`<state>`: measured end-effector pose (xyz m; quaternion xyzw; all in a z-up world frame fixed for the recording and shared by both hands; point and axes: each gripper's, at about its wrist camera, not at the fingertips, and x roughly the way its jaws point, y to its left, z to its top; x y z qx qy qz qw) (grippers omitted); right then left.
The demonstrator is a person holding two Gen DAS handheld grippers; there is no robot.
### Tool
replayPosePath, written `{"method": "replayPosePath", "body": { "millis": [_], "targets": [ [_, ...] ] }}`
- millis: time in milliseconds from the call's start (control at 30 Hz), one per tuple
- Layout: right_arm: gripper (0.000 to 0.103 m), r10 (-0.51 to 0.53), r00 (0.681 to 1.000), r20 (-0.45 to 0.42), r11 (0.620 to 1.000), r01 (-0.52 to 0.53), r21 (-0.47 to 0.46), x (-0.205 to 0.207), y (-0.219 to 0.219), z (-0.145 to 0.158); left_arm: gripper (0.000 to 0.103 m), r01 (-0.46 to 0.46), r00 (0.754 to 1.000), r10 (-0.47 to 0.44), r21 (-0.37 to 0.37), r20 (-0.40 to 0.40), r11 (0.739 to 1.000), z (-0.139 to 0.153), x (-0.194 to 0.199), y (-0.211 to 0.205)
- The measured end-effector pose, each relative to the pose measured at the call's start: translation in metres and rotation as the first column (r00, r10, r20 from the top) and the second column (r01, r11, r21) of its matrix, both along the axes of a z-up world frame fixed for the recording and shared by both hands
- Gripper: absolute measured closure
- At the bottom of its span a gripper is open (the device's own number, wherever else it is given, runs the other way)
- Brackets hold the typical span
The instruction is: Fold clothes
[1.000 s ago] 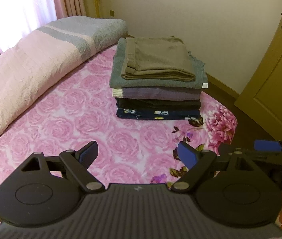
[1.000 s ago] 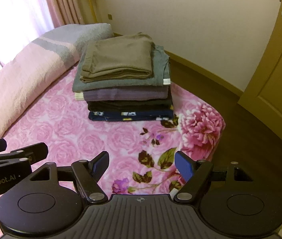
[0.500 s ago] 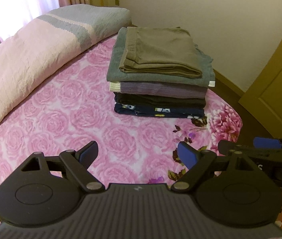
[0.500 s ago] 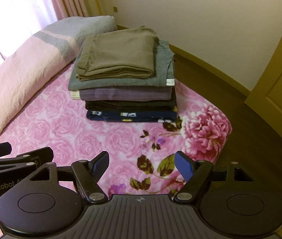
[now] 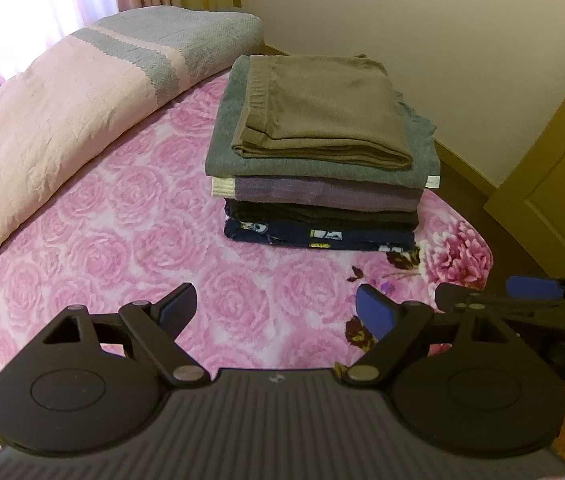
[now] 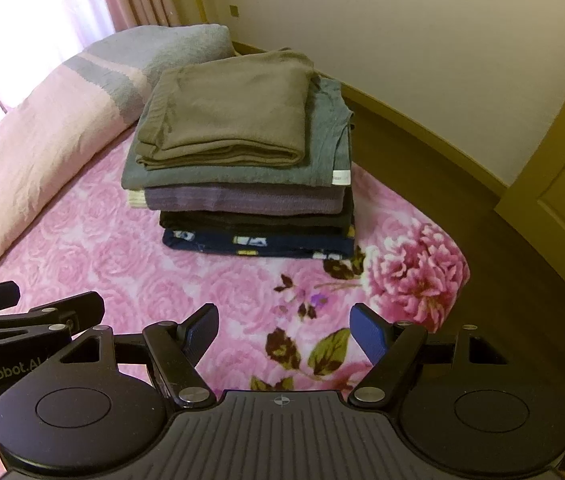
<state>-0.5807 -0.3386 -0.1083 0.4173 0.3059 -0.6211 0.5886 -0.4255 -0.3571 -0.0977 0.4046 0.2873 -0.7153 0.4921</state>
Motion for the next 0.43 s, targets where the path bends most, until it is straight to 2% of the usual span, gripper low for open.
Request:
{"method": "replayPosePath", "body": {
  "millis": [233,433],
  "targets": [
    [0.027,0.002,1.0,0.002,1.0,-0.002,0.004,-0.0023,-0.0069,-0.0033,0.018,-0.009,1.0,0.009,-0.015,0.006,1.0,0.0006,-0.0029,-0.0062],
    [0.027,0.02,1.0,0.0,1.0,-0.02,-0.001,0.0002,-0.0081,-0.0022,0.018,-0.006,1.0,0.006,-0.063,-0.005,0.998,0.0069,-0.002,-0.0041]
  ]
}}
